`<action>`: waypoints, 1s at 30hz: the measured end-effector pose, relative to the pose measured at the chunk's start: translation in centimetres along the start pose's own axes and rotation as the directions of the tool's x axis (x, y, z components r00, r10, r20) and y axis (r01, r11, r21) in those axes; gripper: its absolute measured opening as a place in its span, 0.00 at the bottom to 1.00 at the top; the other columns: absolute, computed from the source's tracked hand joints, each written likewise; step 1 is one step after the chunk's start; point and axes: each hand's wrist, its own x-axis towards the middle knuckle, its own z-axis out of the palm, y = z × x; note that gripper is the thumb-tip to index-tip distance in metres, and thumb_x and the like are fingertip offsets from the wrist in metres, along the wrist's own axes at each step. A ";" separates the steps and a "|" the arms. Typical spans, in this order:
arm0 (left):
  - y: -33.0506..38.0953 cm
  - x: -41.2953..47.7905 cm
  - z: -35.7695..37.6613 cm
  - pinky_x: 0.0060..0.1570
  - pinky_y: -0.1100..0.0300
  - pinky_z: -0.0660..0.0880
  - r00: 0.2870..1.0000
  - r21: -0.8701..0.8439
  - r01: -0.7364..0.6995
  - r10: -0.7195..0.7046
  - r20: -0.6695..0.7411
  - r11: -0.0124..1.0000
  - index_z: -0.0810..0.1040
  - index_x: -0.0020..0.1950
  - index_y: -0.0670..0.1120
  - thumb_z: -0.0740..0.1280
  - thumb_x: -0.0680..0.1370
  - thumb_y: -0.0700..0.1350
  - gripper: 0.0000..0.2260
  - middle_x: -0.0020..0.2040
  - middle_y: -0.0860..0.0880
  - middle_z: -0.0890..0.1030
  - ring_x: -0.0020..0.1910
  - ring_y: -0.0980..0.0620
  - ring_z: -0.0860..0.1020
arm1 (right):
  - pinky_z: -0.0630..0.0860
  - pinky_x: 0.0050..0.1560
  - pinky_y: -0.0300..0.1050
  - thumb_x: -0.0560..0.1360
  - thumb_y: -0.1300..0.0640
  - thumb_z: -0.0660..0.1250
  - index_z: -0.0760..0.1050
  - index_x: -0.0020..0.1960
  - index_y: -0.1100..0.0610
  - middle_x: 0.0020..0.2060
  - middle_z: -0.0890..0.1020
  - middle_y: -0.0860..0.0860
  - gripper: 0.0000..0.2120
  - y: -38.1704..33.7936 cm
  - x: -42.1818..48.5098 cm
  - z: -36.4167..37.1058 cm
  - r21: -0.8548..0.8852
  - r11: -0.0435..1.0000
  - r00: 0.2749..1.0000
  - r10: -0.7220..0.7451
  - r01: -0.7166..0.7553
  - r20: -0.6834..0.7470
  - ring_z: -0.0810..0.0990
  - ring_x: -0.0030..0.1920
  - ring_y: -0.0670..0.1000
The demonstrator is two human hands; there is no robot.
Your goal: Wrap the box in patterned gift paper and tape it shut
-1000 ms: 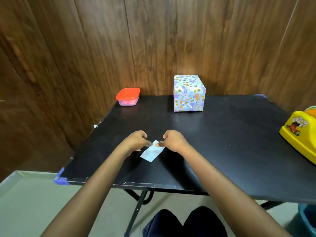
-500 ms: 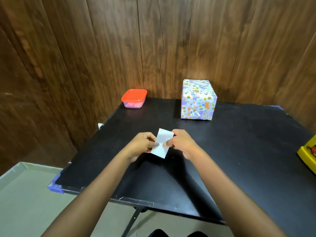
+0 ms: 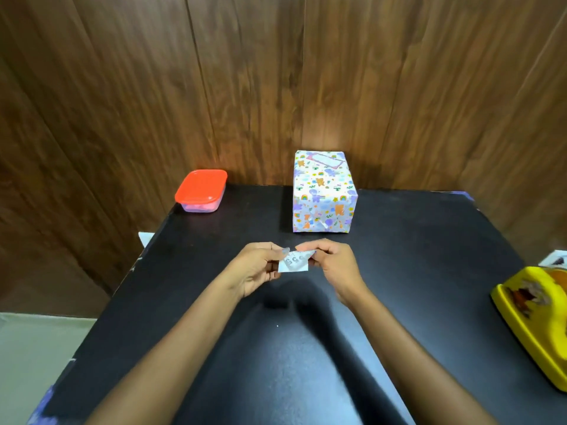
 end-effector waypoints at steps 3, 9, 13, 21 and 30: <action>2.2 -0.9 1.2 0.27 0.67 0.70 0.996 0.156 -0.074 0.081 -0.039 0.985 0.75 0.36 0.42 0.65 0.77 0.36 0.09 0.31 0.46 0.79 0.29 0.54 0.74 | 0.79 0.38 0.37 0.77 0.70 0.54 0.79 0.50 0.67 0.42 0.82 0.57 0.15 -2.9 -0.8 -1.8 0.149 0.983 0.994 0.109 -0.110 0.017 0.81 0.40 0.50; 5.6 -3.3 4.8 0.40 0.53 0.72 0.963 0.489 -0.230 0.270 -0.013 0.841 0.77 0.34 0.46 0.68 0.76 0.41 0.10 0.35 0.46 0.80 0.36 0.49 0.75 | 0.77 0.38 0.37 0.76 0.61 0.66 0.79 0.46 0.59 0.37 0.82 0.49 0.04 -8.8 -2.9 -4.6 -0.104 0.973 0.970 0.218 -0.207 0.107 0.79 0.36 0.43; 7.2 -5.0 7.8 0.40 0.49 0.74 0.968 0.529 -0.244 0.240 0.079 0.813 0.77 0.34 0.46 0.68 0.76 0.42 0.10 0.35 0.46 0.80 0.38 0.48 0.76 | 0.74 0.32 0.34 0.74 0.68 0.65 0.78 0.40 0.63 0.34 0.79 0.56 0.06 -11.5 -4.8 -6.6 -0.124 0.972 0.979 0.204 -0.202 0.007 0.77 0.33 0.48; 6.5 -7.2 12.7 0.36 0.62 0.71 0.954 0.389 -0.262 0.175 0.245 0.883 0.76 0.36 0.42 0.65 0.78 0.39 0.10 0.37 0.40 0.78 0.35 0.49 0.74 | 0.77 0.33 0.36 0.77 0.67 0.63 0.77 0.41 0.64 0.33 0.80 0.56 0.08 -11.4 -9.3 -10.7 -0.093 0.958 0.947 0.248 -0.271 -0.202 0.78 0.33 0.48; 5.7 -6.9 19.8 0.37 0.61 0.73 0.909 0.327 -0.151 0.001 0.418 0.933 0.75 0.47 0.43 0.58 0.79 0.35 0.08 0.44 0.47 0.81 0.39 0.51 0.79 | 0.78 0.29 0.35 0.76 0.70 0.62 0.73 0.36 0.61 0.33 0.76 0.55 0.12 -9.9 -14.0 -19.7 0.110 0.955 0.809 0.291 -0.274 -0.510 0.77 0.34 0.48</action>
